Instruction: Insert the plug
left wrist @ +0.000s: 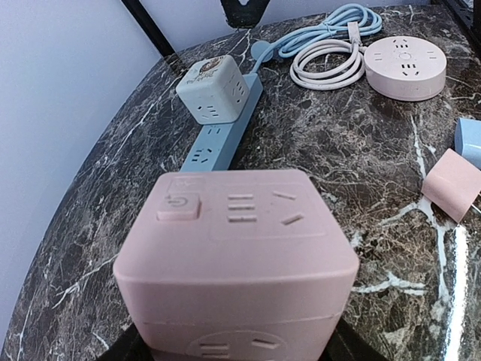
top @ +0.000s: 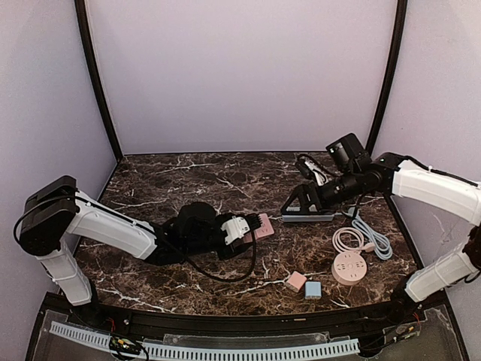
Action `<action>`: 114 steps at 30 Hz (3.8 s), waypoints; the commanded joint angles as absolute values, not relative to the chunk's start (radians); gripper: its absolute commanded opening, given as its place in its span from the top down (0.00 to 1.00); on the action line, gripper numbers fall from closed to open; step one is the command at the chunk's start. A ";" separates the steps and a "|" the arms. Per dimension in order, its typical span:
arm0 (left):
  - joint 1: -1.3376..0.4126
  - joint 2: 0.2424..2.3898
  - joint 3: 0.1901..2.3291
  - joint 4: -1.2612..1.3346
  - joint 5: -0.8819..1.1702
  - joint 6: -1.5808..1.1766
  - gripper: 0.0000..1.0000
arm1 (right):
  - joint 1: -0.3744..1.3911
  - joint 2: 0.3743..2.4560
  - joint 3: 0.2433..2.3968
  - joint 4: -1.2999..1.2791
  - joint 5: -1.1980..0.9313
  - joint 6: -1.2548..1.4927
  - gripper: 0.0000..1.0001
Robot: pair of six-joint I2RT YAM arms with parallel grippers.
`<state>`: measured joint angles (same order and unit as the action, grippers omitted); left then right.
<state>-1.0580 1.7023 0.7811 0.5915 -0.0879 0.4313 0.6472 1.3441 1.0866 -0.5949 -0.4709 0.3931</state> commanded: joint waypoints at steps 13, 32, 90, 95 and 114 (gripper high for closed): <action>-1.033 1.751 0.870 0.623 -0.020 0.450 0.61 | 0.748 1.470 1.119 -0.544 -0.477 0.478 0.01; -1.032 1.784 0.922 0.580 0.064 0.412 0.60 | 0.828 1.623 1.203 -0.539 -0.371 0.457 0.02; -1.014 1.652 0.769 0.620 0.013 0.361 0.01 | 0.841 1.665 1.361 -0.729 -0.129 0.453 1.00; -0.997 1.604 0.708 0.638 -0.028 0.347 0.01 | 0.839 1.669 1.391 -0.766 -0.087 0.456 1.00; -0.822 1.587 0.596 0.697 -0.073 0.220 0.01 | 0.807 1.685 1.464 -0.922 0.051 0.496 1.00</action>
